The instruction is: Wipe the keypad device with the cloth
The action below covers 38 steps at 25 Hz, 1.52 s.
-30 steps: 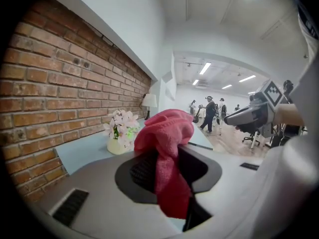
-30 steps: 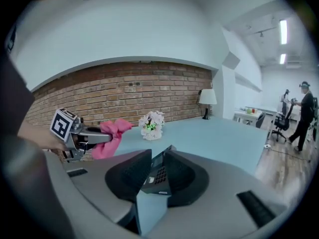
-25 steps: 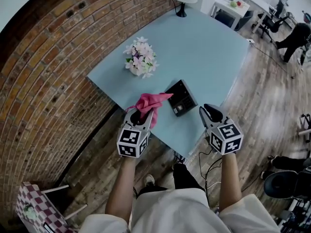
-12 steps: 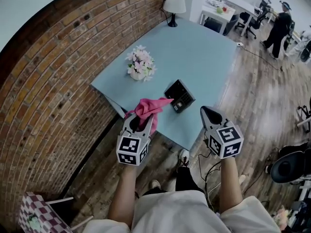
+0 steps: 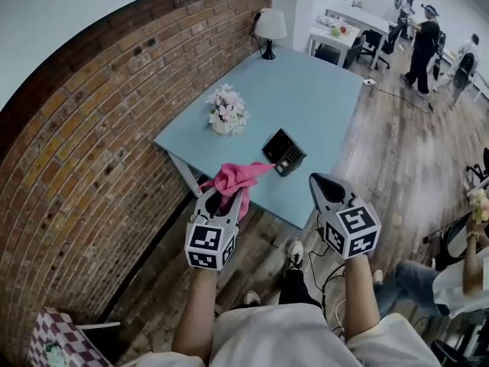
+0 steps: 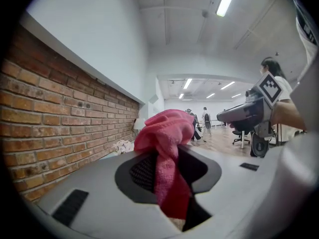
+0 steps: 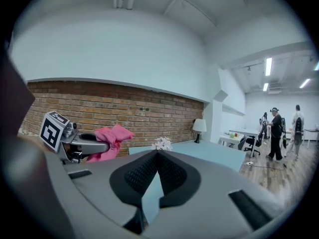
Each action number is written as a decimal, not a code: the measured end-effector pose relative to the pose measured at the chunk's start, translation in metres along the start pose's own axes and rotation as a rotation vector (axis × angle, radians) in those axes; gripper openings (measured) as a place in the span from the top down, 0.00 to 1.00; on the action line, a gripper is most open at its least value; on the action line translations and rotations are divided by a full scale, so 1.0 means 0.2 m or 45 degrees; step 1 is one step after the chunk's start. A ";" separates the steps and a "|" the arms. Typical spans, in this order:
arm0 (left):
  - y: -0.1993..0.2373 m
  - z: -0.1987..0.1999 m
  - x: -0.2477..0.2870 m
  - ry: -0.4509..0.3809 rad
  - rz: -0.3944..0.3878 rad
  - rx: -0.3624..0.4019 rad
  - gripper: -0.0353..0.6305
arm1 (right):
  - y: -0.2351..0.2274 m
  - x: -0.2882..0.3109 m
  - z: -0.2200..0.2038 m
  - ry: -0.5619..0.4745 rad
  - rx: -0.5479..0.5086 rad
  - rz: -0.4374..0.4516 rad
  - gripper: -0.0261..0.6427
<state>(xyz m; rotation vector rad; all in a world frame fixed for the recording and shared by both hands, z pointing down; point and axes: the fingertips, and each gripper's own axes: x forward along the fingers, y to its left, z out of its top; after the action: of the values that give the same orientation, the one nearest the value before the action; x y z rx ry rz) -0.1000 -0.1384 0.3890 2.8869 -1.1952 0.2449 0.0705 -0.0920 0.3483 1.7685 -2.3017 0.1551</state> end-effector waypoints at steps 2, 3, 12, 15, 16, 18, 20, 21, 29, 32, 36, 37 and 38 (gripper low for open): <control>-0.02 0.04 -0.06 -0.019 -0.006 0.012 0.74 | 0.06 -0.06 0.04 -0.024 -0.011 -0.003 0.94; -0.03 0.06 -0.08 -0.029 -0.009 0.017 0.74 | 0.08 -0.09 0.06 -0.037 -0.016 -0.004 0.94; -0.14 0.26 -0.32 -0.125 -0.016 0.092 0.74 | 0.26 -0.33 0.21 -0.130 -0.028 -0.016 0.94; -0.16 0.30 -0.37 -0.139 -0.027 0.098 0.74 | 0.30 -0.37 0.24 -0.143 -0.032 -0.016 0.94; -0.16 0.31 -0.39 -0.142 -0.027 0.101 0.74 | 0.32 -0.38 0.25 -0.144 -0.038 -0.012 0.94; -0.17 0.34 -0.41 -0.151 -0.027 0.108 0.74 | 0.33 -0.40 0.26 -0.144 -0.050 -0.007 0.94; -0.19 0.36 -0.43 -0.162 -0.027 0.118 0.74 | 0.34 -0.41 0.27 -0.147 -0.055 -0.004 0.94; -0.20 0.37 -0.45 -0.165 -0.027 0.125 0.74 | 0.35 -0.42 0.27 -0.150 -0.057 -0.002 0.94; -0.33 0.40 -0.58 -0.167 -0.025 0.141 0.74 | 0.41 -0.58 0.31 -0.152 -0.097 -0.015 0.94; -0.41 0.40 -0.65 -0.154 -0.027 0.135 0.74 | 0.44 -0.69 0.29 -0.132 -0.113 -0.028 0.94; -0.51 0.37 -0.77 -0.139 -0.033 0.123 0.74 | 0.50 -0.86 0.22 -0.112 -0.121 -0.045 0.94; -0.54 0.37 -0.81 -0.136 -0.034 0.121 0.74 | 0.52 -0.91 0.21 -0.109 -0.119 -0.048 0.94; -0.56 0.36 -0.84 -0.134 -0.033 0.117 0.74 | 0.54 -0.95 0.20 -0.104 -0.118 -0.050 0.94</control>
<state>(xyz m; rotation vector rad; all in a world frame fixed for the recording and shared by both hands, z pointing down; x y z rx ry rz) -0.1283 0.0548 0.2985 3.0278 -1.1904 0.1534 0.0076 0.1062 0.2694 1.8043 -2.2877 -0.0306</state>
